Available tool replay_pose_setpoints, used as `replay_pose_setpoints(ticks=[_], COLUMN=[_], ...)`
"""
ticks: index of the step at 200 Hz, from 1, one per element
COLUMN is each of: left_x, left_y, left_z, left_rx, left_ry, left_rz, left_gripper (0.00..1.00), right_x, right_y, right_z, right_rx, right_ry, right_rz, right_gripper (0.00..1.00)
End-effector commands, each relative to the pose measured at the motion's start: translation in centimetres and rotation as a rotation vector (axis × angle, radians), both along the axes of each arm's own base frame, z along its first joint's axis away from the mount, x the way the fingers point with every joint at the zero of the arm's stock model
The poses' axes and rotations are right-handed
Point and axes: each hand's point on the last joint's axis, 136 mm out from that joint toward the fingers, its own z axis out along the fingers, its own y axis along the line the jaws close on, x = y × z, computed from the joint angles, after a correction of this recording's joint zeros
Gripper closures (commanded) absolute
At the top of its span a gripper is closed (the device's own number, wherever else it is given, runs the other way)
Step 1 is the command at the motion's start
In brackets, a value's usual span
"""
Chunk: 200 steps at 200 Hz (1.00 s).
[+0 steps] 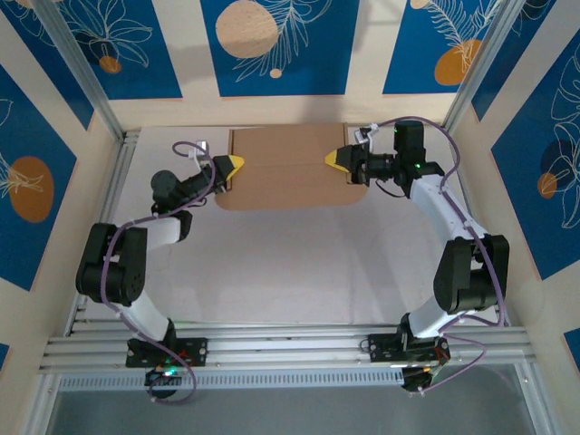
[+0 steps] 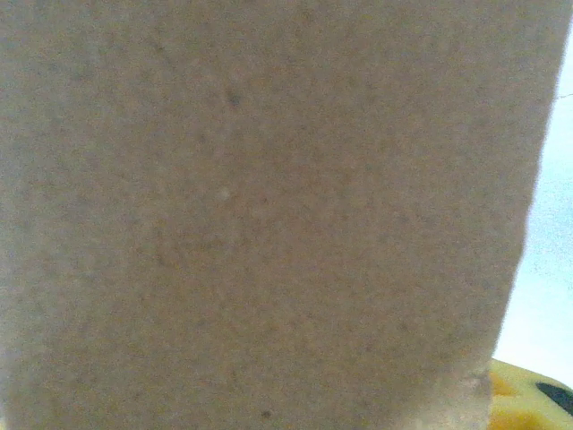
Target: Fold the paper box
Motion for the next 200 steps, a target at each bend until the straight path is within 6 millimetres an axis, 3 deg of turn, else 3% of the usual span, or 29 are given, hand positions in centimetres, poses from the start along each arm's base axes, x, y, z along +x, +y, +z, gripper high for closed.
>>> replay_pose_setpoints(ticks=[1, 32, 77, 93, 129, 142, 165, 182, 200], left_x=[-1.6, -1.4, -1.0, -1.0, -1.0, -0.9, -0.7, -0.5, -0.4], left_y=[-0.2, 0.6, 0.5, 0.4, 0.2, 0.3, 0.8, 1.5, 2.3], left_z=[2.2, 2.1, 1.4, 1.4, 0.9, 0.9, 1.1, 1.3, 0.7], left_rx=[-0.015, -0.013, -0.012, -0.013, -0.010, -0.011, -0.024, -0.037, -0.029], left_ry=[-0.084, -0.079, -0.058, -0.055, -0.047, -0.045, -0.039, -0.032, 0.008], left_rz=[-0.074, -0.059, -0.063, -0.063, -0.069, -0.065, -0.034, 0.009, 0.062], left_gripper=[0.39, 0.33, 0.34, 0.41, 0.67, 0.71, 0.72, 0.72, 0.74], right_x=[0.2, 0.0, -0.7, -0.6, -0.3, -0.1, 0.7, 1.4, 1.9], right_y=[-0.9, -1.0, 0.7, 1.0, 1.0, 0.9, -0.5, -2.9, -6.0], right_z=[0.5, 0.6, 0.3, 0.0, -0.6, -0.8, -1.2, -0.9, -0.1], right_rx=[-0.008, 0.001, 0.010, 0.002, -0.015, -0.042, -0.145, -0.249, -0.348], right_ry=[0.001, 0.006, 0.010, 0.016, 0.029, 0.029, 0.024, 0.007, -0.022], right_rz=[0.002, 0.009, 0.076, 0.080, 0.067, 0.049, -0.053, -0.193, -0.351], right_gripper=[0.90, 0.90, 0.90, 0.90, 0.88, 0.80, 0.46, 0.29, 0.20])
